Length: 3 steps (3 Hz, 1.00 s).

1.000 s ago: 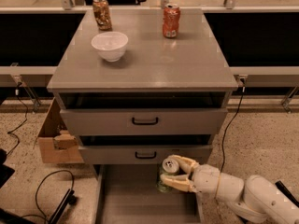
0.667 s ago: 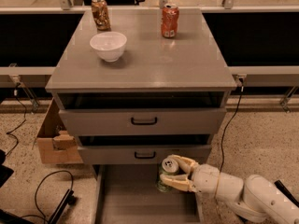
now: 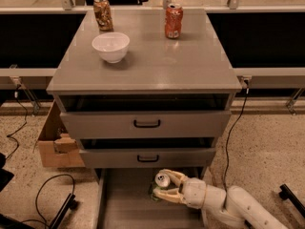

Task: Place green can into bottom drawer

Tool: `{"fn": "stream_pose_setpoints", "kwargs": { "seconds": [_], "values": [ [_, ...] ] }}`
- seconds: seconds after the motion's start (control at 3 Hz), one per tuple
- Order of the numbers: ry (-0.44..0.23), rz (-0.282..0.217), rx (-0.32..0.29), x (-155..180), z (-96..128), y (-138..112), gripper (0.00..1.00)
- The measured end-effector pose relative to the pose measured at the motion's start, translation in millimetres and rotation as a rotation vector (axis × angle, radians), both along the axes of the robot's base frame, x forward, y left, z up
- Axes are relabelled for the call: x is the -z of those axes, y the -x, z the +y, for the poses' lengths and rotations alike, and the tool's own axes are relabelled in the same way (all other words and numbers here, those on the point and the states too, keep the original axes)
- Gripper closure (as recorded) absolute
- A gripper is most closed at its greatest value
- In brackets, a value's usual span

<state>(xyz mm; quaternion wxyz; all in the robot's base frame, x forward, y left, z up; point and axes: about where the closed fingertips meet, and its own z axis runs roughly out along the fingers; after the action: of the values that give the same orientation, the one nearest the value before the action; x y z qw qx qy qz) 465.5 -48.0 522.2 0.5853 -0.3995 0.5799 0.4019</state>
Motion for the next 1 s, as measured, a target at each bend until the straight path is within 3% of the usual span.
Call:
{"fn": "stream_pose_setpoints", "kwargs": {
  "seconds": [0.33, 0.67, 1.0],
  "values": [
    [0.022, -0.038, -0.048, 66.5, 10.6, -13.3, 1.00],
    [0.130, -0.034, -0.109, 135.8, 16.3, -36.5, 1.00],
    [0.128, -0.038, -0.111, 144.5, 16.8, -40.8, 1.00]
  ]
}}
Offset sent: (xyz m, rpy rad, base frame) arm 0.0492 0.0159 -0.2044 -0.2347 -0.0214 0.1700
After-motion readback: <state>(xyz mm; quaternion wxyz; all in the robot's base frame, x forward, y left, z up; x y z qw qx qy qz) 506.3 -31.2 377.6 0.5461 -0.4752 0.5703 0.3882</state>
